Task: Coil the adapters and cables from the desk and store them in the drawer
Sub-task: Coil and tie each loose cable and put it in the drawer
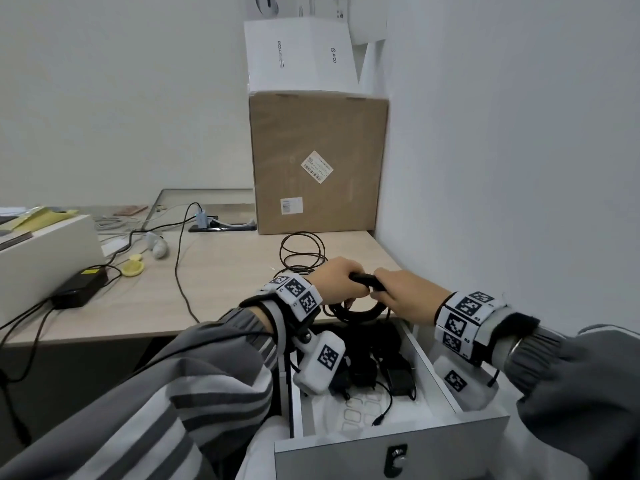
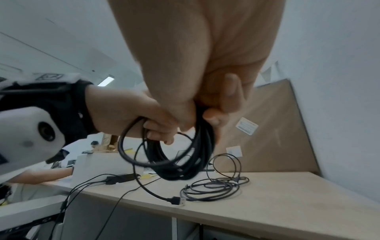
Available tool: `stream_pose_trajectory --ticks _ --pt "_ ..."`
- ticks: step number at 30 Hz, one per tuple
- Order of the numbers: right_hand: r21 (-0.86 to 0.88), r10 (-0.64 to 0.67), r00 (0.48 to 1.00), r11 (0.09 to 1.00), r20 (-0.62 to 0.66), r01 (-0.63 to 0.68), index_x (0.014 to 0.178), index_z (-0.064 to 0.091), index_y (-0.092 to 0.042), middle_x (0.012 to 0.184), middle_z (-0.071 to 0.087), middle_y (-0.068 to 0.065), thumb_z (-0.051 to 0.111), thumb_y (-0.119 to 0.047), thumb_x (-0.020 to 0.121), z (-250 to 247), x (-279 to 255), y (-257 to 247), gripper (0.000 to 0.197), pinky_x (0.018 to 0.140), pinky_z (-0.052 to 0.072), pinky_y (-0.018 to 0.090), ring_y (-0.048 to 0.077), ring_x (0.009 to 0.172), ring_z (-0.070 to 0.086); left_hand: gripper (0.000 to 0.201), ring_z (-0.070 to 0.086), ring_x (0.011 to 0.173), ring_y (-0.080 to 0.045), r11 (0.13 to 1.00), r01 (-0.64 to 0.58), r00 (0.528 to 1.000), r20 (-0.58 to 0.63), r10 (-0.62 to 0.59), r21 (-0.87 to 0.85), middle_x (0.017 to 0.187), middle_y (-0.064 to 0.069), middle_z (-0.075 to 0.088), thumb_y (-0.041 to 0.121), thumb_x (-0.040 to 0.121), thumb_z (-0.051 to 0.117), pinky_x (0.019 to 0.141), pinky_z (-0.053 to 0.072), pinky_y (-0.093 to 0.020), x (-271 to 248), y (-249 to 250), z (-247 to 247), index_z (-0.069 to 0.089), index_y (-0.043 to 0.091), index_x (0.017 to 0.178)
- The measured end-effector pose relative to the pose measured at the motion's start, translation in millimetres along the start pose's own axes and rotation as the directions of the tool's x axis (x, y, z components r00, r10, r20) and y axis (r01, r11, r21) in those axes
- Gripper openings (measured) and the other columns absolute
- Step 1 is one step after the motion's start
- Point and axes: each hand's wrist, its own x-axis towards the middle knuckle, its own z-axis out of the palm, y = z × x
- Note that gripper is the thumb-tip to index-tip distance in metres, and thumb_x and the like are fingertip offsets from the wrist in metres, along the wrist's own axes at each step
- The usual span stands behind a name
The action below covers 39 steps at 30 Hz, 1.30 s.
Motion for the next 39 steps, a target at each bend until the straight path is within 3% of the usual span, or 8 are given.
stream_pose_trajectory --ticks 3,6,9,19,23,27,30,39 --pt "0.189 0.095 0.987 0.979 -0.131 -0.069 0.099 0.047 -0.005 0.077 0.051 0.006 0.040 -0.027 0.100 4.2 -2.2 8.9 0.024 0.062 0.031 0.032 0.024 0.071 0.048 0.013 0.059 0.061 -0.007 0.971 0.011 0.998 -0.050 -0.024 -0.238 0.066 0.005 0.065 0.025 0.086 0.065 0.064 0.045 -0.020 -3.3 -10.5 -2.3 0.065 0.014 0.080" --pt "0.291 0.181 0.964 0.949 -0.197 -0.119 0.090 0.042 -0.008 0.072 0.050 0.004 0.038 -0.026 0.101 12.4 -3.7 10.6 0.022 0.062 0.029 0.032 0.026 0.072 0.048 0.031 0.058 0.071 -0.008 0.977 0.048 0.998 -0.036 -0.056 -0.206 0.079 0.005 0.068 0.039 0.090 0.060 0.068 0.043 -0.021 -4.7 -14.6 2.3 0.070 0.010 0.096" --pt "0.377 0.286 0.931 0.907 -0.226 -0.187 0.095 0.048 -0.001 0.087 0.058 0.014 0.038 -0.025 0.101 14.1 0.6 15.2 0.026 0.067 0.033 0.033 0.029 0.082 0.052 0.053 0.066 0.097 -0.018 0.959 0.071 0.997 -0.021 -0.079 -0.275 0.103 -0.004 0.072 0.059 0.085 0.056 0.093 0.049 -0.032 -2.8 -17.3 4.8 0.066 0.012 0.106" --pt "0.517 0.445 0.847 0.818 -0.291 -0.252 0.096 0.049 0.003 0.095 0.060 0.017 0.035 -0.029 0.101 13.0 2.7 18.8 0.035 0.074 0.039 0.038 0.034 0.087 0.054 0.029 0.063 0.105 -0.016 0.800 0.179 0.984 0.088 -0.157 -0.573 0.107 -0.001 0.066 0.030 0.091 0.060 0.097 0.046 -0.034 -4.7 1.9 11.0 0.050 0.017 0.114" --pt "0.559 0.434 0.851 0.801 -0.296 -0.214 0.084 0.043 -0.005 0.077 0.049 0.005 0.036 -0.028 0.101 10.7 -0.8 12.1 0.029 0.067 0.030 0.032 0.026 0.076 0.046 0.015 0.062 0.100 -0.021 0.593 0.118 0.979 -0.007 -0.205 -0.797 0.103 -0.011 0.067 0.005 0.092 0.046 0.099 0.046 -0.034 -0.9 13.5 17.8 0.049 0.007 0.107" --pt "0.614 0.350 0.905 0.777 -0.242 -0.136 0.080 0.039 -0.017 0.071 0.059 -0.002 0.038 -0.029 0.101 18.7 -4.2 6.4 0.025 0.068 0.034 0.028 0.009 0.059 0.045 0.021 0.054 0.071 -0.018 0.421 0.032 0.953 -0.099 -0.286 -0.906 0.080 -0.009 0.054 -0.006 0.091 0.032 0.077 0.047 -0.031 4.3 22.7 14.7 0.050 0.004 0.088" --pt "0.649 0.312 0.932 0.751 -0.186 -0.122 0.092 0.046 -0.010 0.067 0.066 -0.002 0.040 -0.033 0.100 26.8 -3.3 10.0 0.025 0.060 0.040 0.026 0.008 0.048 0.049 0.019 0.045 0.062 -0.014 0.451 0.021 0.944 -0.131 -0.302 -0.892 0.074 -0.007 0.047 -0.006 0.090 0.037 0.061 0.041 -0.024 4.8 21.7 13.1 0.051 0.005 0.083" --pt "0.714 0.260 0.965 0.682 -0.031 -0.160 0.105 0.051 -0.006 0.062 0.068 0.000 0.040 -0.046 0.097 40.3 -0.5 18.3 0.043 0.039 0.035 0.013 0.009 0.037 0.046 0.023 0.040 0.059 -0.011 0.615 0.061 0.969 -0.102 -0.227 -0.786 0.068 -0.002 0.040 0.007 0.097 0.045 0.053 0.038 -0.018 2.4 11.2 12.5 0.042 0.012 0.075"
